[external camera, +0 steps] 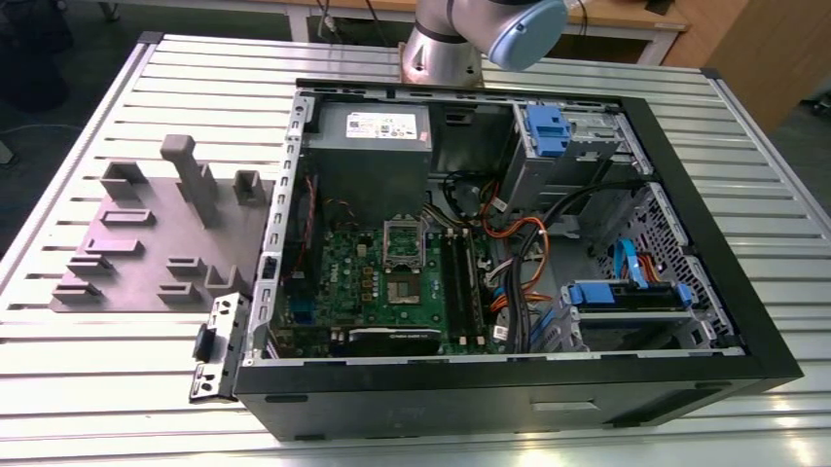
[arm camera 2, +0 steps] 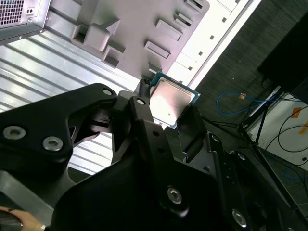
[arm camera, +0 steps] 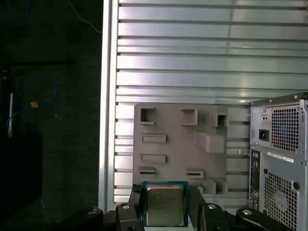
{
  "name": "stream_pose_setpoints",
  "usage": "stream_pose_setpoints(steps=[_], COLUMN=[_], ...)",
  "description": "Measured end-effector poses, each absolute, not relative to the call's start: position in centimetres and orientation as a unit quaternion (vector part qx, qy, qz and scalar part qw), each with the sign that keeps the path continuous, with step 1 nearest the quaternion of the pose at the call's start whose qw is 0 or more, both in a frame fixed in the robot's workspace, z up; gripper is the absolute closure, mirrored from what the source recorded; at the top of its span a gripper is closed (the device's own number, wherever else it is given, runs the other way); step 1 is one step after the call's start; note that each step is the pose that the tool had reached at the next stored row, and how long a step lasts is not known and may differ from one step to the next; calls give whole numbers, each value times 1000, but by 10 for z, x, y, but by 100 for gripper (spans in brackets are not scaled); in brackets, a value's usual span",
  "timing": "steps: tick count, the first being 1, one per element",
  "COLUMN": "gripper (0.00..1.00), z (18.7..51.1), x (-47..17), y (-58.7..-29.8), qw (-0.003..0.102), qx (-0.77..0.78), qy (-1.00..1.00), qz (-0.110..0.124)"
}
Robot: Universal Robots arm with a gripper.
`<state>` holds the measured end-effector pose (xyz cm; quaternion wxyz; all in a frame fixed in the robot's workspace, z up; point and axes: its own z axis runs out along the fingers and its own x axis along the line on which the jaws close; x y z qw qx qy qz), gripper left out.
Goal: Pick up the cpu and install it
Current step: 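Pick up the cpu and move it towards the insertion slot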
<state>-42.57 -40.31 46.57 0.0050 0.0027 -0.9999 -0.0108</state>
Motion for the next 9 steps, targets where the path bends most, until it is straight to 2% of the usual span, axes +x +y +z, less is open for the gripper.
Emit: stream_pose_setpoints(steps=[9], gripper=[53], z=[466], x=[-426], y=[-405], qw=[5], qx=[3], qy=[-1000], qz=[-11])
